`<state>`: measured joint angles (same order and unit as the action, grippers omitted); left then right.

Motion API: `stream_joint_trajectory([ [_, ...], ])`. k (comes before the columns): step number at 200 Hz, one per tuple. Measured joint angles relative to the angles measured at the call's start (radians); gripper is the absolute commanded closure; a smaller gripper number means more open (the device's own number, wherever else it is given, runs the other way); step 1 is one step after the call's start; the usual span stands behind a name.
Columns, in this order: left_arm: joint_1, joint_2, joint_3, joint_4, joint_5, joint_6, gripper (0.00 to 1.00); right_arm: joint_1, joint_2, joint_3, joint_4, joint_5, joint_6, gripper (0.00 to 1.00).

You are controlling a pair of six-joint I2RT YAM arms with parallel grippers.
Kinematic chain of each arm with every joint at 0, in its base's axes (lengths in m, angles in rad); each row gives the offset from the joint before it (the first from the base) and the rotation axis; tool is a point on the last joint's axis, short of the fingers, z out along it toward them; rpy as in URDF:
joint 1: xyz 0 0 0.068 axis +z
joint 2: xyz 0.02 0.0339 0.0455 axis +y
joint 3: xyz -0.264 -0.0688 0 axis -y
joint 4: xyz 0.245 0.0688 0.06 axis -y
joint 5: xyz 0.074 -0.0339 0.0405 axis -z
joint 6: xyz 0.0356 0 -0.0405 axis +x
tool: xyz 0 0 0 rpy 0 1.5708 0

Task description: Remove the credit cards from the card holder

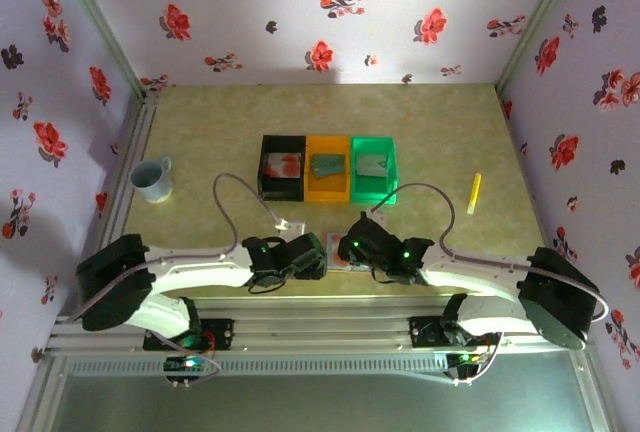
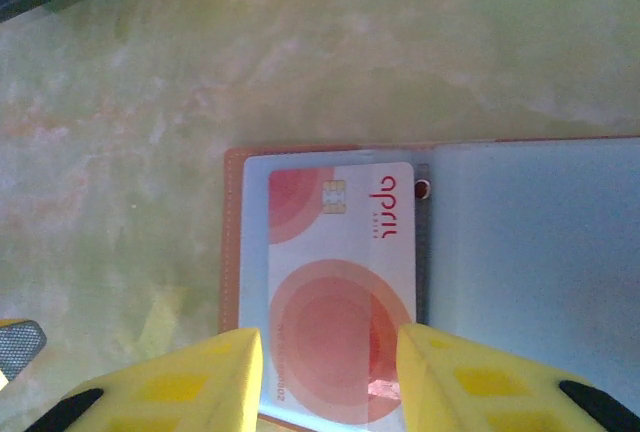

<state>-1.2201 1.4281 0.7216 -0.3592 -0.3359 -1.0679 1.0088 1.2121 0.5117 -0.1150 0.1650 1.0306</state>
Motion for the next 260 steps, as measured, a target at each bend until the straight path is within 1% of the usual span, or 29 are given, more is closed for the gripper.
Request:
stream_joint_trajectory([
  [55, 0.0, 0.066, 0.047, -0.003, 0.011, -0.004, 0.0, -0.031, 0.0, -0.055, 0.052, -0.029, 0.029, 0.66],
  [100, 0.0, 0.113, 0.107, -0.027, 0.016, -0.004, 0.0, -0.044, 0.004, -0.059, 0.097, -0.057, 0.029, 0.68],
  [157, 0.002, 0.176, 0.135, -0.044, 0.037, -0.007, 0.0, -0.054, 0.01, -0.059, 0.112, -0.077, 0.029, 0.68],
  [206, 0.029, 0.18, 0.13, -0.036, 0.085, -0.018, 0.0, -0.062, 0.01, -0.059, 0.112, -0.092, 0.029, 0.68],
  [260, 0.049, 0.18, 0.126, -0.03, 0.109, -0.023, 0.01, -0.068, 0.011, -0.059, 0.112, -0.096, 0.029, 0.68],
])
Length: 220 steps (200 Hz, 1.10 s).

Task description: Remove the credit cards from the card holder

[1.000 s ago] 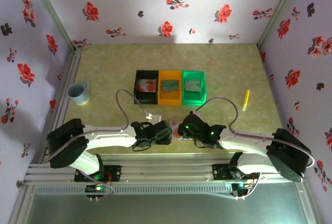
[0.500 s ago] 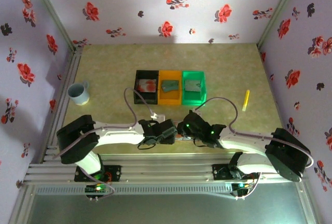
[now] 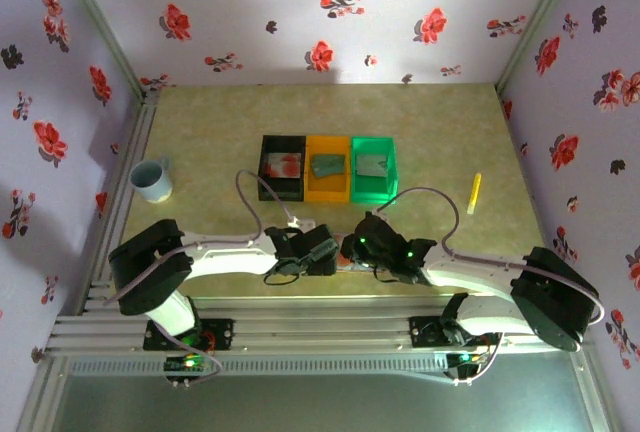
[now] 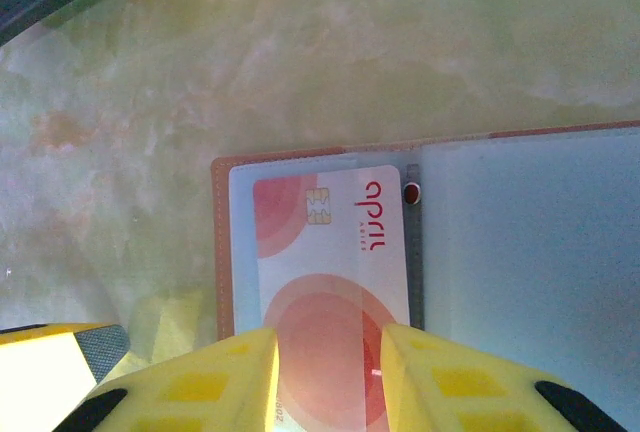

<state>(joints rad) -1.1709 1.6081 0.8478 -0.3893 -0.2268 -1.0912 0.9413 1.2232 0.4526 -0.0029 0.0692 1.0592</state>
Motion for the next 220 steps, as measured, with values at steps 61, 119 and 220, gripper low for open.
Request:
stream_joint_trajectory([
  [61, 0.011, 0.0, -0.013, 0.016, 0.011, -0.003, 0.01, -0.006, 0.013, 0.0, 0.0, -0.018, 0.0, 0.68],
  [119, 0.021, 0.004, -0.022, 0.029, 0.023, -0.011, 0.02, -0.008, 0.014, 0.0, 0.0, -0.026, 0.0, 0.67],
  [220, 0.048, 0.058, 0.057, -0.069, 0.082, -0.026, 0.04, -0.013, 0.009, 0.002, -0.002, -0.029, 0.001, 0.64],
])
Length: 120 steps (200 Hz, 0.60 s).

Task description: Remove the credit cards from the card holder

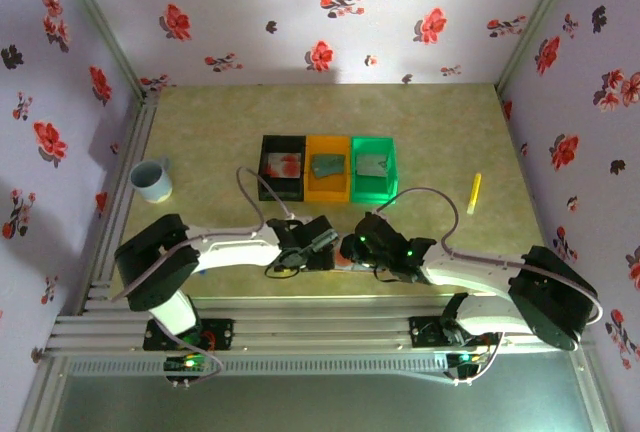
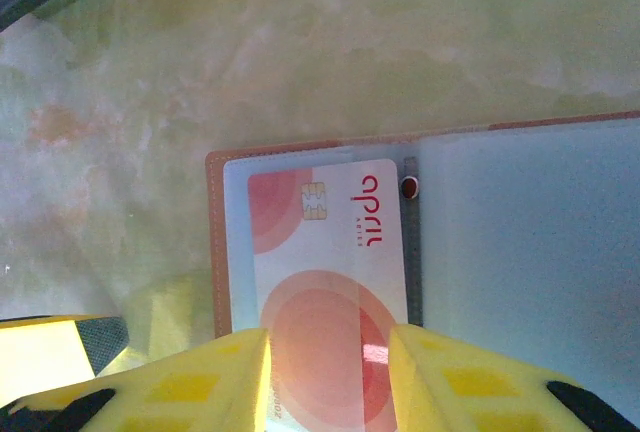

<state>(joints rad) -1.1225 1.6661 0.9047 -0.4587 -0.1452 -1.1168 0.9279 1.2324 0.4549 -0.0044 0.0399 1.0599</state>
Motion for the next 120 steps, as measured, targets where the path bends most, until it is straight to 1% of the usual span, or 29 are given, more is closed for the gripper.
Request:
stream_joint_trajectory([
  [79, 0.013, 0.092, 0.12, -0.14, 0.035, 0.005, 0.07, -0.001, -0.022, 0.001, -0.022, -0.008, 0.008, 0.63],
  [120, 0.02, 0.099, 0.13, -0.153, 0.049, 0.008, 0.07, -0.01, -0.023, 0.005, -0.031, -0.016, 0.019, 0.63],
])
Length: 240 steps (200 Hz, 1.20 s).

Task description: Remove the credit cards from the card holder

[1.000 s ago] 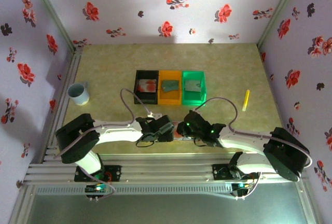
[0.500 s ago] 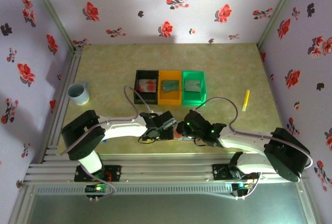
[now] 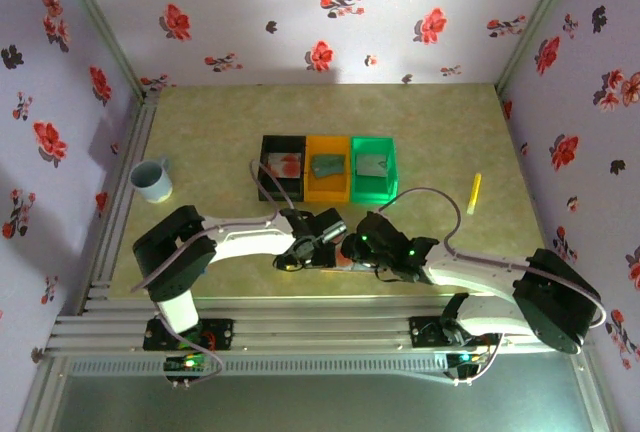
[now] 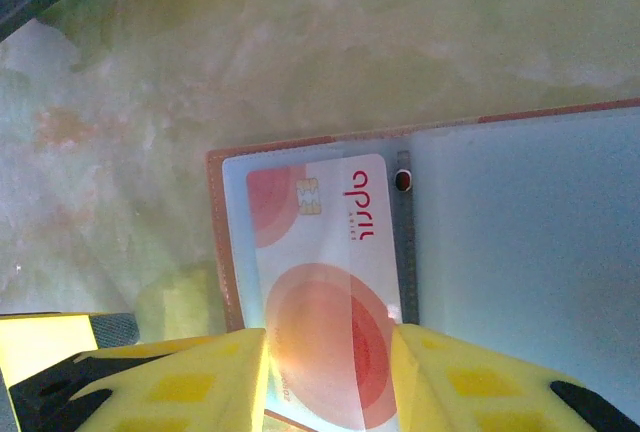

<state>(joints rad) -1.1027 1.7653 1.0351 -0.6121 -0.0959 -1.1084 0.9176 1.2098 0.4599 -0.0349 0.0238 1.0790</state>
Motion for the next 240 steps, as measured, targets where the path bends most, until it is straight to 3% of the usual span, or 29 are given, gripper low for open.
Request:
stream_joint_trajectory([
  [64, 0.003, 0.0, -0.008, 0.005, 0.004, 0.004, 0.07, -0.024, 0.023, 0.0, 0.045, -0.043, 0.004, 0.71],
  [240, 0.003, -0.002, -0.015, 0.012, 0.004, 0.004, 0.07, -0.055, 0.1, -0.024, 0.103, -0.054, -0.033, 0.75],
])
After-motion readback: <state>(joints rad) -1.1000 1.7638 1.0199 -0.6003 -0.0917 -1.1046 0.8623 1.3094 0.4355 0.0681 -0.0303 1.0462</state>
